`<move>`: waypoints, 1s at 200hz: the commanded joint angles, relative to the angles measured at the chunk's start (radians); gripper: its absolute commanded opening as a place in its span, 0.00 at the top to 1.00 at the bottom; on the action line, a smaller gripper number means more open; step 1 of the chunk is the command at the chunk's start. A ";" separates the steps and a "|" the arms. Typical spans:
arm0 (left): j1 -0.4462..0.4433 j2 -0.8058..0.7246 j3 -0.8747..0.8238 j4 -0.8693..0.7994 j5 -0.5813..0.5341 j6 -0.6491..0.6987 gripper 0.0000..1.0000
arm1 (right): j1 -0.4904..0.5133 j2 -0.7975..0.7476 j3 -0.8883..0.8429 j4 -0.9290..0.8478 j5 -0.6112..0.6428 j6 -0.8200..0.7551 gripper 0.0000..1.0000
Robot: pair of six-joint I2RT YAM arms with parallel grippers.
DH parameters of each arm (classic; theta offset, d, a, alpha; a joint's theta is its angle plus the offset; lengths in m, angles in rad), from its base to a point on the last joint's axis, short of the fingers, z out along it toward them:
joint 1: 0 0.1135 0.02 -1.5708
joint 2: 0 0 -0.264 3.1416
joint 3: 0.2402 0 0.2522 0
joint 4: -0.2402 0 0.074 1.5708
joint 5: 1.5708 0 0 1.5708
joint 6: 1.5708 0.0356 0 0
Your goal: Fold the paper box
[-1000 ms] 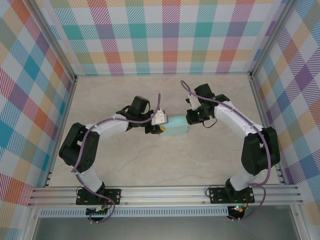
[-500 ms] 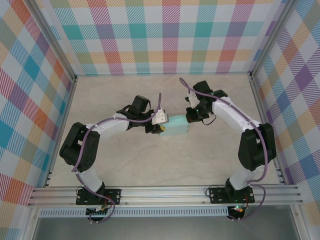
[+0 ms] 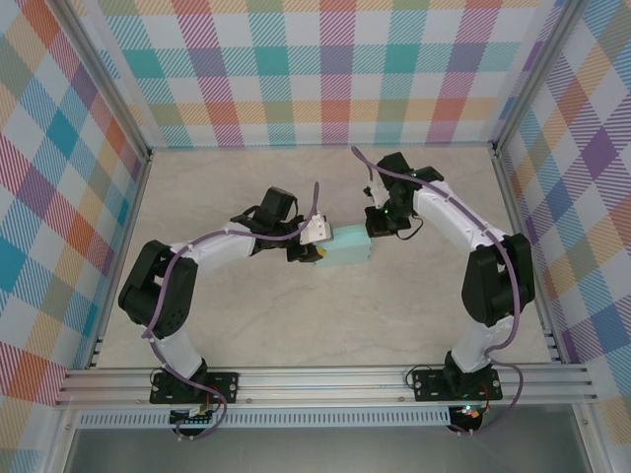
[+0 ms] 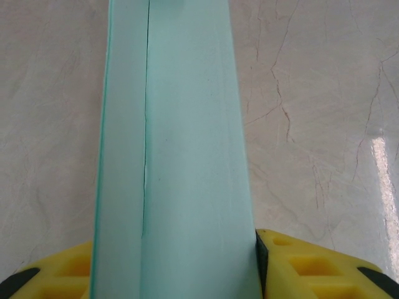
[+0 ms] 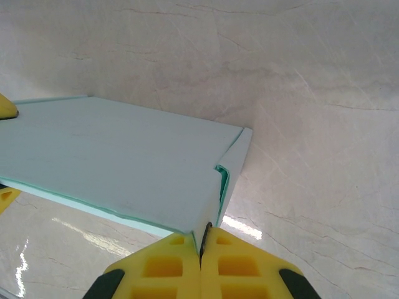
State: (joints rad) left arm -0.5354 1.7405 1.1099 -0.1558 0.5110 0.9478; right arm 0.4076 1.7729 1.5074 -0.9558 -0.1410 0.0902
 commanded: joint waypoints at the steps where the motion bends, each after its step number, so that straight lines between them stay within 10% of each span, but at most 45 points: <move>1: -0.018 0.057 -0.018 -0.095 -0.068 -0.012 0.55 | 0.022 0.016 -0.009 -0.015 -0.070 -0.014 0.97; 95: -0.020 0.061 -0.015 -0.098 -0.077 0.002 0.56 | 0.026 -0.057 -0.215 0.150 0.007 -0.064 0.90; 200: -0.025 0.065 -0.007 -0.110 -0.081 0.013 0.57 | -0.039 -0.328 -0.345 0.264 -0.167 -0.028 0.51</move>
State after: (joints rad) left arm -0.5423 1.7454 1.1183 -0.1558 0.4953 0.9573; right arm 0.4026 1.5047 1.1587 -0.6971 -0.2195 0.0303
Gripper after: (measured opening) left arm 0.435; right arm 0.472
